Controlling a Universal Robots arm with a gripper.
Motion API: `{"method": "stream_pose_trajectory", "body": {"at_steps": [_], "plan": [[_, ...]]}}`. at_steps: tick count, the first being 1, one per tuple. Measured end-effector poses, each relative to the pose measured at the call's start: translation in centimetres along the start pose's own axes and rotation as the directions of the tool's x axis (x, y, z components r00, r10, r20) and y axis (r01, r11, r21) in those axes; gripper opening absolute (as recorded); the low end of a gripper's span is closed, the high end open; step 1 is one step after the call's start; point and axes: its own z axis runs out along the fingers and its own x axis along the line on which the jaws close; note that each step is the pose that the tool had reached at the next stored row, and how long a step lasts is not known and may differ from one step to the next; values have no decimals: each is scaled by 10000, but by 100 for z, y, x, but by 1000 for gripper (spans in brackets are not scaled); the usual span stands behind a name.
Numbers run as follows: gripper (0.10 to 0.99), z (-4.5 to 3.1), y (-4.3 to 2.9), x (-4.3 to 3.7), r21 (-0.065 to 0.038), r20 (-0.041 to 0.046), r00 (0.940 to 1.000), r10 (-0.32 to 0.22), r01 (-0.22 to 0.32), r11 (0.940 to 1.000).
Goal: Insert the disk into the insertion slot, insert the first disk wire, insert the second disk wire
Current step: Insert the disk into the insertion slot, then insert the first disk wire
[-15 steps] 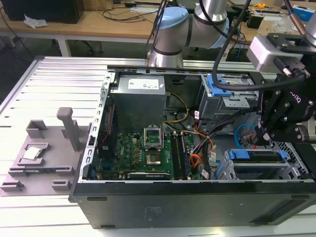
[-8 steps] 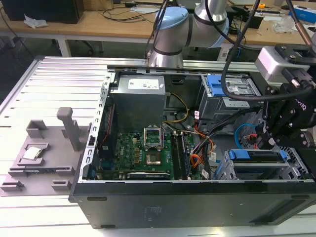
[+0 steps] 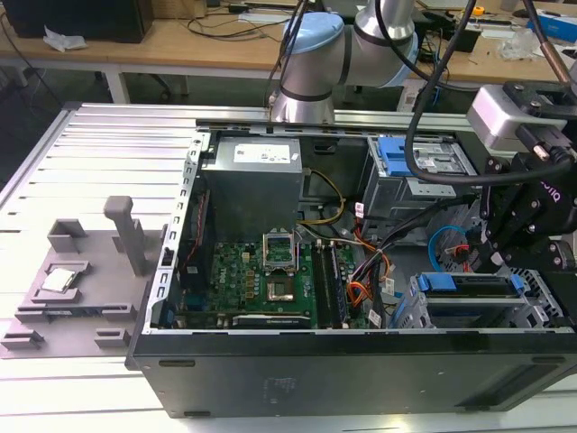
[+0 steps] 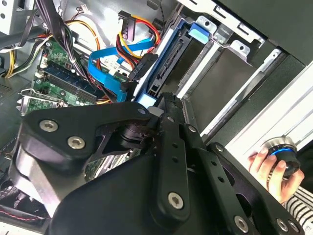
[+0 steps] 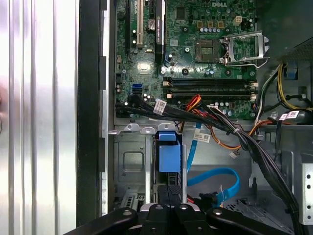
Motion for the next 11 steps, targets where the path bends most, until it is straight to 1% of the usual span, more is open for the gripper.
{"method": "stream_pose_trajectory", "body": {"at_steps": [5, 6, 7, 11], "plan": [[114, 0, -1, 0, 0, 0, 10000, 0, 0, 10000], [235, 0, -1, 0, 0, 0, 10000, 0, 0, 10000], [302, 0, -2, 0, 0, -1, 10000, 0, 0, 10000], [302, 10, -201, -6, -8, -38, 10000, 3, -3, 10000]]}}
